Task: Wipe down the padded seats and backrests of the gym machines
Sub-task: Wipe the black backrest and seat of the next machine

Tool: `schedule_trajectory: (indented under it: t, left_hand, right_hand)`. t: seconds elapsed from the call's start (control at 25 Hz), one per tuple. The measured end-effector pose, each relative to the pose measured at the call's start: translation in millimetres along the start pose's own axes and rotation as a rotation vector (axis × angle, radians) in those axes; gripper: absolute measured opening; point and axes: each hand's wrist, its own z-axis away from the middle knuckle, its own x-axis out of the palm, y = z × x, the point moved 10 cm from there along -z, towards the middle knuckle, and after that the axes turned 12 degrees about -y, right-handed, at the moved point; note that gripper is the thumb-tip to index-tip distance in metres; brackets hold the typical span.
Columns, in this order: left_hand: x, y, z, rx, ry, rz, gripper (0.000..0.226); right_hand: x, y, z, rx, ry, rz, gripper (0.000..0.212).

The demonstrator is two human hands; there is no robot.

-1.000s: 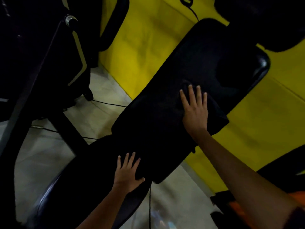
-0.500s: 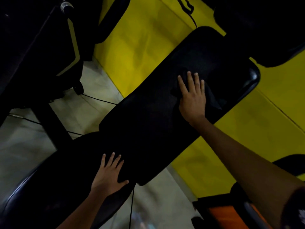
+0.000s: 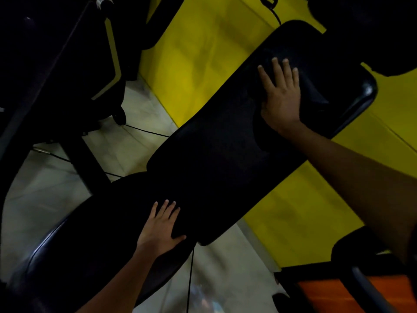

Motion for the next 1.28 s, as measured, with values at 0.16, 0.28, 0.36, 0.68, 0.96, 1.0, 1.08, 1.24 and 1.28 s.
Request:
schedule_trajectory:
  t: [0.16,0.28,0.36,0.68,0.96,1.0,1.08,1.24,1.28]
  left_hand:
    - [-14.8,5.3,4.1,0.044,0.107,-0.023,0.082]
    - [-18.9,4.1,10.6,0.089,0.117,0.053,0.079]
    - [-22.0,4.1,19.8,0.111,0.131,0.101,0.076]
    - [-18.4,0.2,69.2,0.129,0.052,0.035,0.072]
    - [-19.6,-61.0,132.6,-0.092,0.126,-0.137,0.071]
    - [-18.9,-62.8,134.9,-0.107,0.128,-0.16,0.073]
    - [-19.1,-62.9,134.8,-0.134,0.125,-0.181,0.076]
    - [-17.7,-58.8,136.7,-0.159,0.115,-0.193,0.078]
    - [-17.5,-58.8,137.0,-0.16,0.113,-0.195,0.077]
  right_hand:
    - [66.5,-60.1,45.0,-0.216,-0.014,0.004,0.064]
    - [102.5,-75.9,95.2,-0.216,-0.072,-0.011,0.052]
    - [116.1,-84.8,118.5,-0.217,-0.12,-0.038,0.048]
    - [186.8,-123.7,180.0,-0.19,-0.39,-0.529,0.05]
    - [179.9,-259.7,277.5,0.022,-0.548,-1.297,0.057]
    - [181.9,-274.4,287.0,0.035,-0.527,-1.285,0.058]
    - [203.4,-270.2,284.5,0.102,-0.487,-1.259,0.057]
    - [243.4,-231.3,271.8,0.423,-0.55,-1.321,0.058]
    - [236.5,-236.6,275.7,0.469,-0.543,-1.345,0.06]
